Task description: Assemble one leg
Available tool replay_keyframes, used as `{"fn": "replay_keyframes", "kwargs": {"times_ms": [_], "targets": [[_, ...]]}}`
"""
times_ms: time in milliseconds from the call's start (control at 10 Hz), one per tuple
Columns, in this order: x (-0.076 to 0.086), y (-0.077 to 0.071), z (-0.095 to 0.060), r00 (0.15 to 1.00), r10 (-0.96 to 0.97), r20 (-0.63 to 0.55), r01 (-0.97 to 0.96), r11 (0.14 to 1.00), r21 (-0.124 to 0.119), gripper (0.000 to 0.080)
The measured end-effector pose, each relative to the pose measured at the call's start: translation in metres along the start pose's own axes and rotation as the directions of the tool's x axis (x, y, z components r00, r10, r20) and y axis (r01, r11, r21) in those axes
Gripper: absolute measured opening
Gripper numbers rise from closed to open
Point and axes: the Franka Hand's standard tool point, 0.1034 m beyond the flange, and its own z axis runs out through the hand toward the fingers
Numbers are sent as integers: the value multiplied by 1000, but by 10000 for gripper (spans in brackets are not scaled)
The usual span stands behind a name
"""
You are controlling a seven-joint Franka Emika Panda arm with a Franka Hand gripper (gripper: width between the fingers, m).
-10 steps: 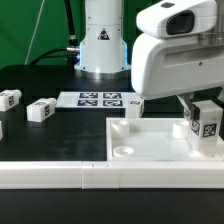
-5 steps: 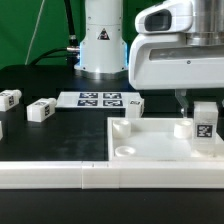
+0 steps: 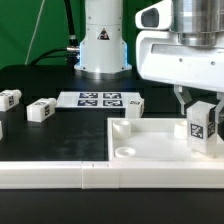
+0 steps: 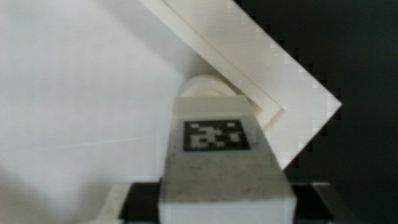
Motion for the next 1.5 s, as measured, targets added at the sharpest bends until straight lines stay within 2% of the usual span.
{"fn": "replay_keyframes", "kwargs": {"times_ms": [100,400,500,700,800,900,1000,1200,1500], "targets": [[-1,0,0,990,144,-10,-144,990,-5,290],[-1,1,0,930,367,-10,-367,930,-6,291],[-2,1,0,907,422,-6,-422,907,-6,291],[-3,0,1,922,387,-5,-387,922,-5,307],[-5,-1,1,937,351,-2,-351,937,-4,507],[-8,-2,1,955,296,-1,-296,955,-7,507],[-10,-3,2,966,260,-1,-260,966,-7,623],[-9,-2,2,1000,27,0,-27,1000,-8,644],[-4,1,4,958,-285,4,285,958,-10,649]]}}
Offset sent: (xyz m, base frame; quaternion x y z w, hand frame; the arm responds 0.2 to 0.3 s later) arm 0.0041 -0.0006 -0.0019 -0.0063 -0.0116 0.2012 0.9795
